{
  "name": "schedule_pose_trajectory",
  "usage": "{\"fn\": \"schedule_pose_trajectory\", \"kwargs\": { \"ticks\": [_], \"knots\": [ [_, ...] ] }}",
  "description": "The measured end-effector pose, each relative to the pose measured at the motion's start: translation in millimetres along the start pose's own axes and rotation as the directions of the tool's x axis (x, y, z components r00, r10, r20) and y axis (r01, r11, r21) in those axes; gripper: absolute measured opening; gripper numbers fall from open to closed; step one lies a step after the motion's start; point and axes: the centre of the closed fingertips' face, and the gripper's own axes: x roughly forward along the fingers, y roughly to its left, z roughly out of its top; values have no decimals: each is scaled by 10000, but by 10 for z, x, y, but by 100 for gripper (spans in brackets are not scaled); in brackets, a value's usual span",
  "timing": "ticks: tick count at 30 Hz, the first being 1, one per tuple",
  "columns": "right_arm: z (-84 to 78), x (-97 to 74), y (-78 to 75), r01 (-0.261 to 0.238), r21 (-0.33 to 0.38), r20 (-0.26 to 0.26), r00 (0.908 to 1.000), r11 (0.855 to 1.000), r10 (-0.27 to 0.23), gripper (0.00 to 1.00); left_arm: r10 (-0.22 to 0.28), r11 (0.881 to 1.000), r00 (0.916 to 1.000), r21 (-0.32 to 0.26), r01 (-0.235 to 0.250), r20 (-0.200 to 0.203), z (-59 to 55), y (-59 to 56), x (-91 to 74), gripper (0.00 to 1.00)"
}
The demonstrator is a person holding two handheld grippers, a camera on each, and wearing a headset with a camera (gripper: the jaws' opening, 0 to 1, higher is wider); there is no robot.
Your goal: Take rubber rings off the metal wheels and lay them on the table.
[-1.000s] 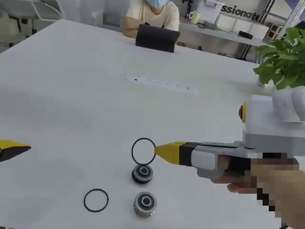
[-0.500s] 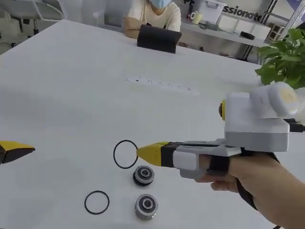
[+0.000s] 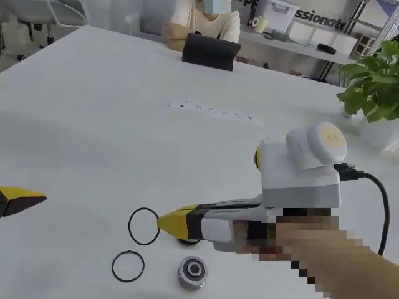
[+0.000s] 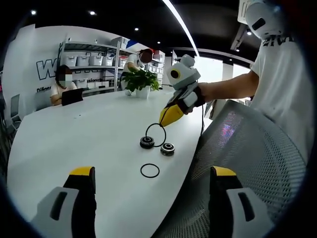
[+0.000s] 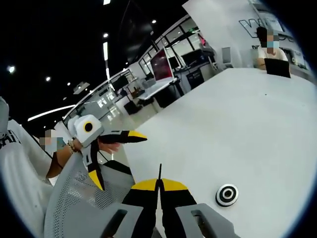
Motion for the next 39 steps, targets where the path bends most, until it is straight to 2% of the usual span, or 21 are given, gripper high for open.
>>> {"fn": "schedule_pose_trajectory", "kwargs": {
  "ticks": [15,21,32,36,39],
  "knots": [
    [-290,232,-50,-107,223,-1044,9944,9997,130,0,197,9994,9995,-295,-189,252,7,6,-36,93],
    [-356,296,-118,27,327,-1233,9924,9995,14,0,167,9993,9995,-335,-158,266,11,3,-36,93],
    [-529,364,-294,594,591,-1803,9824,9965,-479,0,185,9987,9994,-486,-171,284,-1,18,-38,93],
    [-551,375,-384,964,509,-1887,9783,9940,-852,0,214,9985,9993,-519,-198,302,5,20,-38,93],
    [-561,383,-419,1030,675,-1893,9779,9924,-886,0,222,9982,9993,-570,-205,287,4,19,-37,93]
  ]
}}
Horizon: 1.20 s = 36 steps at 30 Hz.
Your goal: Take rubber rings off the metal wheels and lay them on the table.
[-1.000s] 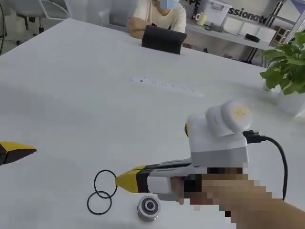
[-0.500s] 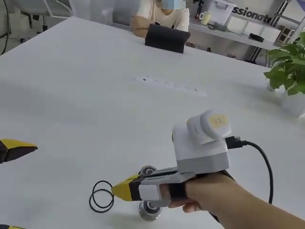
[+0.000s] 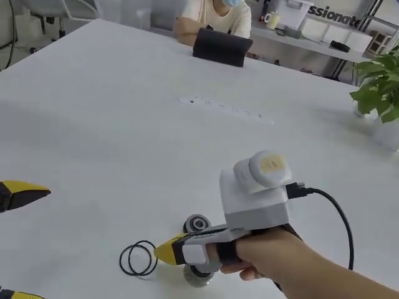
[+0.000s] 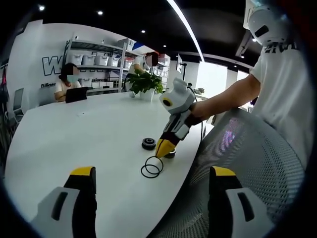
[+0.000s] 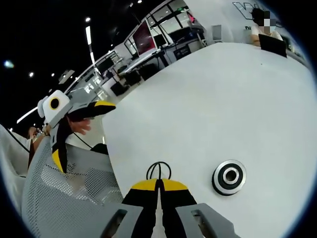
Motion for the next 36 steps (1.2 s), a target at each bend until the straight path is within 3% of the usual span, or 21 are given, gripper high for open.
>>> {"fn": "schedule_pose_trajectory", "kwargs": {
  "ticks": [6,16,24,36],
  "knots": [
    [-18,20,-80,182,567,34,9998,9982,-185,0,0,10000,10000,-11,0,-35,-4,5,3,93],
    [-62,4,-159,461,502,-18,9989,9977,-461,0,25,10000,9999,6,-25,-128,-29,20,4,92],
    [-64,-5,-184,629,333,15,9980,9975,-630,6,22,10000,9999,6,-22,-132,-33,19,0,92],
    [12,-137,-193,805,-22,206,9965,9968,-804,6,37,10000,9999,8,-37,-106,-30,13,-7,92]
  ]
}}
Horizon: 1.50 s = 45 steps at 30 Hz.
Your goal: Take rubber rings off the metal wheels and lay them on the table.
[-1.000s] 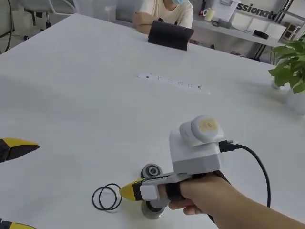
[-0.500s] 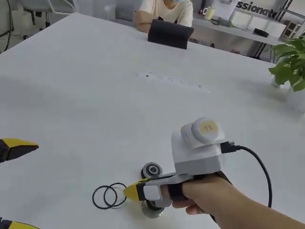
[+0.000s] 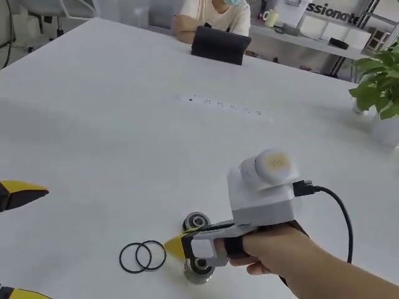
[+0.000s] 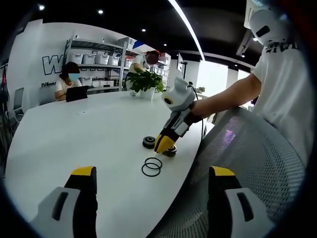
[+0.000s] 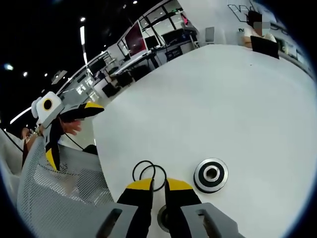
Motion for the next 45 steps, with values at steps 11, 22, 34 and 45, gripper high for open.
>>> {"fn": "schedule_pose_trajectory", "kwargs": {
  "ticks": [11,22,34,45],
  "knots": [
    [192,-198,108,69,-877,485,9988,9961,-26,10,-16,10000,10000,38,16,-84,-1,14,-24,91],
    [482,-494,145,197,-1299,1421,9899,9913,-11,13,-41,9999,9999,155,43,-152,29,21,-33,91],
    [850,-843,119,720,-1964,2554,9666,9779,-198,15,-121,9995,9997,299,128,-228,72,48,-16,90],
    [1028,-1011,25,663,-2240,3622,9319,9723,199,20,-325,9969,9982,704,359,-496,128,84,21,90]
  ]
}}
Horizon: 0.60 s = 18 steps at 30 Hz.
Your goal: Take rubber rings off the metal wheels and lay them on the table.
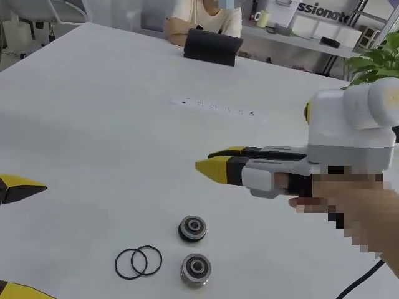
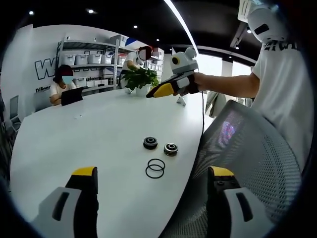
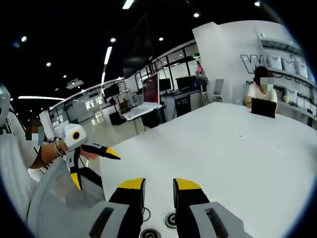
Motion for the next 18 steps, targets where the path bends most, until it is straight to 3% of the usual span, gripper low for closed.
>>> {"fn": "schedule_pose_trajectory", "kwargs": {
  "ticks": [5,11,18],
  "knots": [
    [-17,-21,-146,137,606,433,9989,9981,-163,21,-5,9996,10000,275,5,0,90,52,21,89],
    [-100,-34,-351,560,1287,695,9954,9901,-654,21,-99,9968,9999,797,89,124,294,136,85,87],
    [-208,-15,-482,753,1726,879,9919,9821,-915,23,-243,9873,9989,1581,175,411,614,252,196,83]
  ]
}}
